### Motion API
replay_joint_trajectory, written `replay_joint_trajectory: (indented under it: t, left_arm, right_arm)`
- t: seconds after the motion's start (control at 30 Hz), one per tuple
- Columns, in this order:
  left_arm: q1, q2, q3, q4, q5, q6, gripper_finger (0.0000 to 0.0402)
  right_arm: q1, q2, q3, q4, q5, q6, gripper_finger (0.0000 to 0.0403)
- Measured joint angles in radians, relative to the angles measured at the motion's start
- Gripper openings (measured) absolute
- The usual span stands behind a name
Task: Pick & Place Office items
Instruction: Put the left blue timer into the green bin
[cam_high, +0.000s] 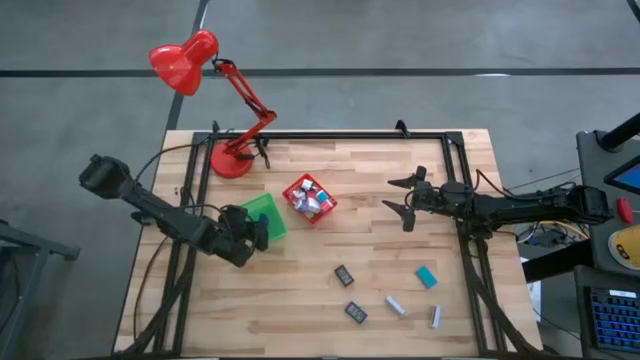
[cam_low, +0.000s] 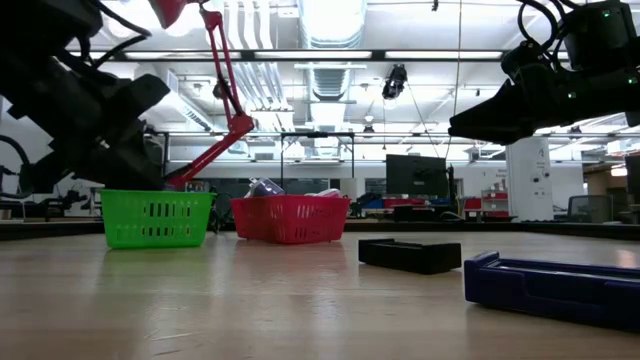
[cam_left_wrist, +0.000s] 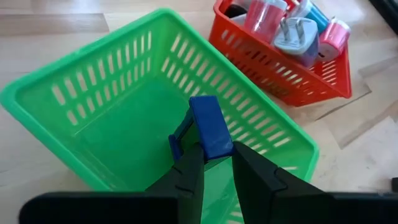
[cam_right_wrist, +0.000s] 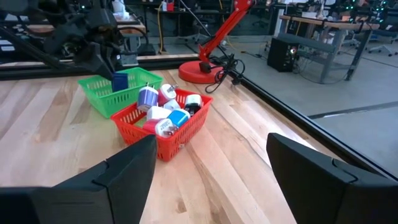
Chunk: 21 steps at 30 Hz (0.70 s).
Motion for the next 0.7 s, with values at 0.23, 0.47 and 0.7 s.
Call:
replay_joint_trajectory:
  t: [0.23, 0.47, 0.7]
  left_arm:
    - [0.004, 0.0, 0.0, -0.001, 0.015, 0.0, 0.0074]
    - [0.004, 0.0, 0.0, -0.003, 0.022, 0.003, 0.0074]
    - [0.004, 0.0, 0.0, -0.003, 0.025, 0.005, 0.0106]
  right_arm:
    - [0.0, 0.0, 0.0, 0.0, 0.0, 0.0, 0.031]
    - [0.0, 0.0, 0.0, 0.0, 0.0, 0.0, 0.0306]
    - [0.0, 0.0, 0.0, 0.0, 0.0, 0.0, 0.0297]
